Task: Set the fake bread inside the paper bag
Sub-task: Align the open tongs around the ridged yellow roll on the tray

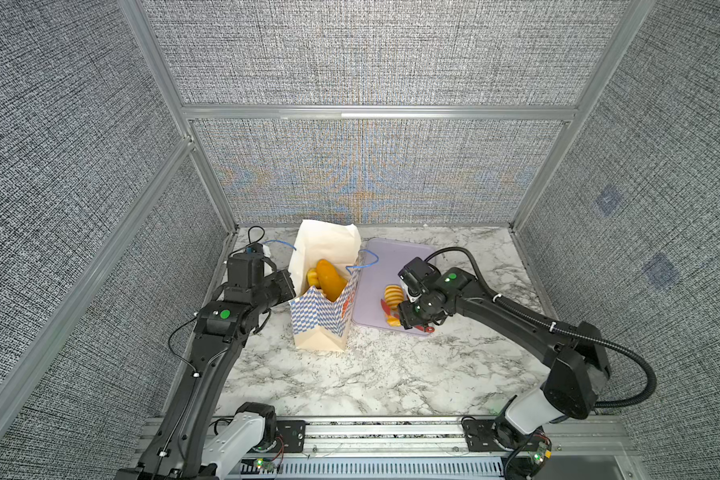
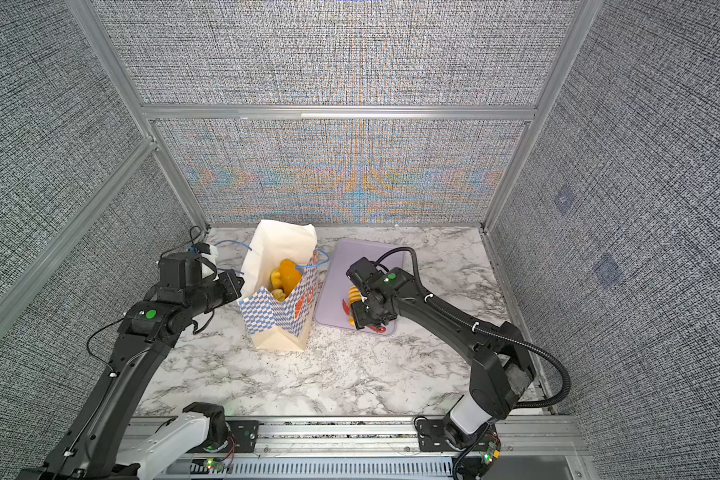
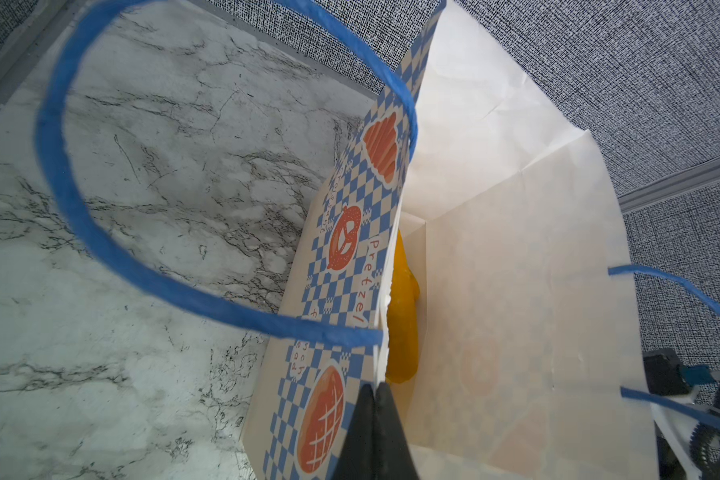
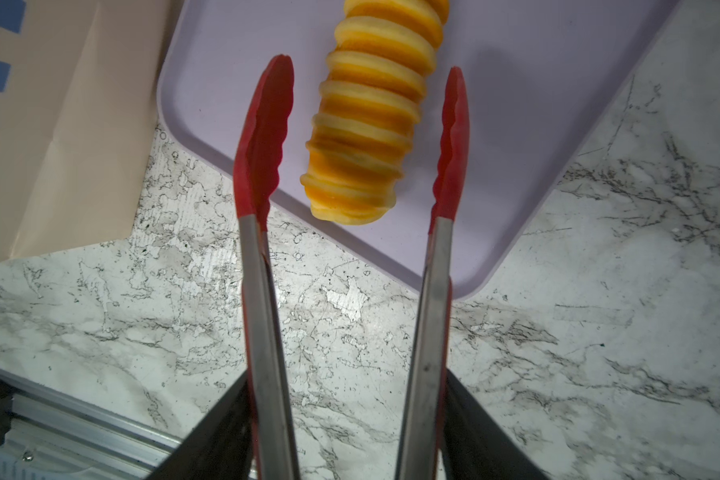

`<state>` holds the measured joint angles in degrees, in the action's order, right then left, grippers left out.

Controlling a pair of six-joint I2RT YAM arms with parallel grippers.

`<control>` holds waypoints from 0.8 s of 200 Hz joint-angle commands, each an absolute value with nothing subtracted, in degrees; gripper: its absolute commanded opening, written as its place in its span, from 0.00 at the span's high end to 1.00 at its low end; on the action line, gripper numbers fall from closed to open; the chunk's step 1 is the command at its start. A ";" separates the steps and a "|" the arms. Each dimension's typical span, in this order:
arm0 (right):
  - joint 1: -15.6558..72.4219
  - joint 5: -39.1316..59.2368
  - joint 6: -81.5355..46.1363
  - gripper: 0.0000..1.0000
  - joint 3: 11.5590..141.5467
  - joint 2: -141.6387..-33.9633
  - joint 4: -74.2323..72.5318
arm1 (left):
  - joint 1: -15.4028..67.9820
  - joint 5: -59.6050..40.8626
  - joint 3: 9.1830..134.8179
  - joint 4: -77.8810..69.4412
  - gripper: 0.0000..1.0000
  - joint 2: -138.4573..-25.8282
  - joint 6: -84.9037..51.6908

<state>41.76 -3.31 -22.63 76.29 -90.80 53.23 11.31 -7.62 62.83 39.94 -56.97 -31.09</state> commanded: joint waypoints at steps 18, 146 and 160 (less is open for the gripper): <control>42.23 -5.10 -23.88 0.33 76.46 -91.92 52.60 | 11.33 -7.42 62.57 40.12 1.00 -57.16 -30.42; 43.43 -7.12 -24.30 0.35 76.64 -94.57 52.47 | 11.28 -7.52 62.58 40.12 1.00 -57.22 -30.41; 43.51 -7.33 -24.28 0.36 76.64 -94.75 52.64 | 11.32 -7.54 62.58 39.99 1.00 -57.30 -30.41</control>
